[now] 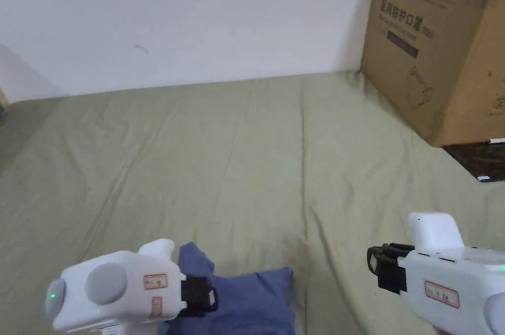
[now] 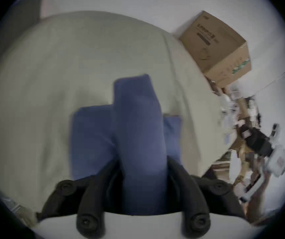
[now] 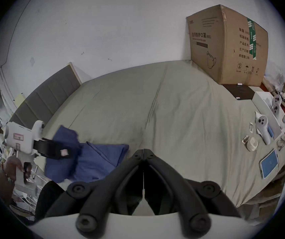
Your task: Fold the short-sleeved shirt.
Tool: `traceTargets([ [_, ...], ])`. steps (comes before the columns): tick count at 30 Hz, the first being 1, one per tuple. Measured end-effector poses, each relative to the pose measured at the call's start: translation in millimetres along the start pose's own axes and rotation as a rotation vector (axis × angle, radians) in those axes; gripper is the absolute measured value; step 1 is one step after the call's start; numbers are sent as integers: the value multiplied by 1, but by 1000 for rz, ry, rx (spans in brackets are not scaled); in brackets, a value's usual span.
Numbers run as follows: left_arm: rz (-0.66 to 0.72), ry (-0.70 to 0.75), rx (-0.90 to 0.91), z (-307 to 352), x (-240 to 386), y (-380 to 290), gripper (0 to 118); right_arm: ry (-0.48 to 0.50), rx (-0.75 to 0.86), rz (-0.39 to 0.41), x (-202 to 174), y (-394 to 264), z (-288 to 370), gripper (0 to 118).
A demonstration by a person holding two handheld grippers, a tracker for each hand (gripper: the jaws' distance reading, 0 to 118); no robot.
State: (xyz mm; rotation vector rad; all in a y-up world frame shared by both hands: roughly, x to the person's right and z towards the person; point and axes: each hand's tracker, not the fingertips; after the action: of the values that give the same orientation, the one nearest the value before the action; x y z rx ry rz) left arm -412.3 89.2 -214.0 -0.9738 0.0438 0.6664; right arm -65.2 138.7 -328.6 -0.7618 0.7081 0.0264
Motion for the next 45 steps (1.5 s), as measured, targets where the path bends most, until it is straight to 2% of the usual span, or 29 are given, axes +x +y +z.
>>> traceTargets([
  [1,5,-48,-15,-14,8,3,83,0,-2,-3,1,-1,1,0],
  [2,16,-92,-37,-25,16,5,83,1,-6,-8,3,-2,1,0],
  [3,11,-122,-54,-34,24,6,92,3,-10,-16,4,-3,2,0],
  [4,5,-141,-64,-40,30,6,109,5,-12,-23,5,-3,2,0],
  [5,-8,-148,-57,-41,36,7,116,5,-13,-27,6,-4,3,0],
  [9,-58,-105,-15,-21,36,6,114,5,-17,-33,9,-5,3,0],
  [10,-78,-71,0,-12,31,6,111,4,-18,-35,10,-5,2,0],
  [11,-101,-61,29,-3,25,4,103,4,-18,-36,11,-5,1,0],
  [12,-127,-42,52,6,19,2,86,3,-18,-38,11,-4,1,0],
  [13,-147,8,64,13,12,0,46,3,-18,-39,12,-4,1,0],
  [14,-162,58,63,16,9,-2,16,4,-16,-39,12,-3,1,0],
  [15,-173,106,59,15,6,-4,4,5,-15,-39,13,-3,1,0],
  [20,-113,5,-29,-16,2,-10,4,2,-10,-50,17,-1,2,0],
  [26,-208,-38,-252,-110,35,-24,2,-32,-9,-57,21,-6,16,0],
  [28,-207,-39,-247,-119,45,-26,2,-40,-13,-59,25,-9,19,0],
  [33,-201,-272,-249,-100,70,-31,3,-73,-43,-90,37,-20,19,0],
  [38,-290,-203,-92,-48,63,-36,3,-75,-63,-104,39,-21,15,0],
  [40,-271,-164,24,-15,44,-35,3,0,-84,-102,37,-20,7,0],
  [42,-240,-96,116,17,17,-32,3,90,-118,-138,33,-20,-5,0],
  [45,-175,28,220,62,-27,-31,3,197,-186,-143,10,-18,-33,0],
])
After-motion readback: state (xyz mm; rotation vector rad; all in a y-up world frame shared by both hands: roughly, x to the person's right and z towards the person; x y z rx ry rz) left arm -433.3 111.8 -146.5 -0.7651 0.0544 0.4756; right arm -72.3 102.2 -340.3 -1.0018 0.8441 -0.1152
